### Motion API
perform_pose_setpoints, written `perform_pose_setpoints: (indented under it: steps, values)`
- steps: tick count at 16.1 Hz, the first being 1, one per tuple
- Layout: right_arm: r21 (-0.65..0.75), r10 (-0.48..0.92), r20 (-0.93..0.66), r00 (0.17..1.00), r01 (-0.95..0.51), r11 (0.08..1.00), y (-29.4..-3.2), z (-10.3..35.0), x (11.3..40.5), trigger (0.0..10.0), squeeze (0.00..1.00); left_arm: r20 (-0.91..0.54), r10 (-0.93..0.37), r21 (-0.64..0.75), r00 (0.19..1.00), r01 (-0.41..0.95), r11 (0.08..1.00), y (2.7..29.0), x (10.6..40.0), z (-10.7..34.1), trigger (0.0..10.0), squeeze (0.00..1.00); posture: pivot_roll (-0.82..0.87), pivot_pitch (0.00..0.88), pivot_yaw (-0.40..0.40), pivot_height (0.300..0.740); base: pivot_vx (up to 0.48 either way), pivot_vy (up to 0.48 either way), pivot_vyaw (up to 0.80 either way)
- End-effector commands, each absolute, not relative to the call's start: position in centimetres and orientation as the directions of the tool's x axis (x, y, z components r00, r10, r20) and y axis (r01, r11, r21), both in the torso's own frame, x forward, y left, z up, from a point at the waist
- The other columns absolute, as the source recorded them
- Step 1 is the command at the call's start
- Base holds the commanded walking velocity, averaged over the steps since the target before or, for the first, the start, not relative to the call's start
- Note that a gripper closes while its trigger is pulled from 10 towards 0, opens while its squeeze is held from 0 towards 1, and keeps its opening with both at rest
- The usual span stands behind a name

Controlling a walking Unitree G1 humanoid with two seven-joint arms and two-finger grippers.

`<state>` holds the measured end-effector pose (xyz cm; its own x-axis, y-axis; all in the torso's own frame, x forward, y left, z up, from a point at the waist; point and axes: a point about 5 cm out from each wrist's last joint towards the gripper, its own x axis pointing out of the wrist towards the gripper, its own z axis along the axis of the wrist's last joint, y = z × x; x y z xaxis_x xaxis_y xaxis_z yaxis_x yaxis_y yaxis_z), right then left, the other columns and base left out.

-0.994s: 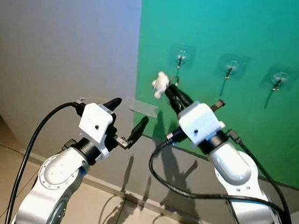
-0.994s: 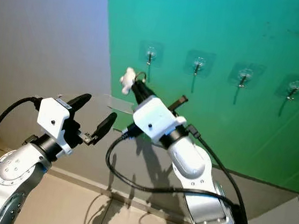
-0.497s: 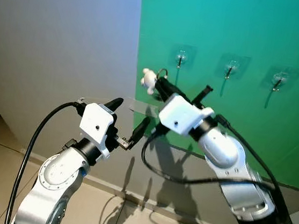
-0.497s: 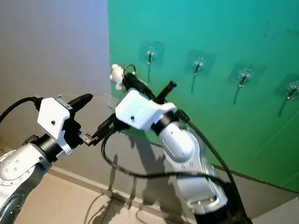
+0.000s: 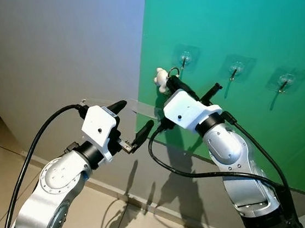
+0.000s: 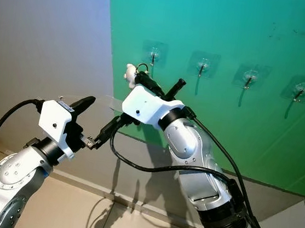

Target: Hang keys on a hook

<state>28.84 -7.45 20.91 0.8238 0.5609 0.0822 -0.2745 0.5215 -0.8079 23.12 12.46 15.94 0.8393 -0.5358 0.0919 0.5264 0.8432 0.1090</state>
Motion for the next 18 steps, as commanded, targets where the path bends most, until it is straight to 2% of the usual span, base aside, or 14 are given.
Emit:
perform_pose_setpoints:
  steps: [1,10,18]
  values:
    - [-0.817,0.534,0.111,0.838,-0.229,0.530,-7.9,21.8,29.2,10.0,0.00,0.099,-0.555,0.116,0.826,0.544,0.831,12.2,22.9,16.4,10.0,0.00,0.07,0.000,-0.008,0.740,0.000,0.000,0.00]
    - [-0.856,0.493,0.124,0.861,-0.158,0.492,-8.3,22.2,29.5,10.0,0.00,0.096,-0.574,0.109,0.813,0.564,0.818,12.0,22.8,16.3,10.0,0.00,0.06,0.000,-0.002,0.740,0.000,0.000,0.00]
    - [-0.878,0.533,-0.082,0.842,-0.315,0.362,-8.2,20.8,31.0,10.0,0.00,0.098,-0.582,0.104,0.807,0.574,0.812,11.8,22.8,16.3,10.0,0.00,0.06,0.000,-0.004,0.740,0.000,0.000,0.00]
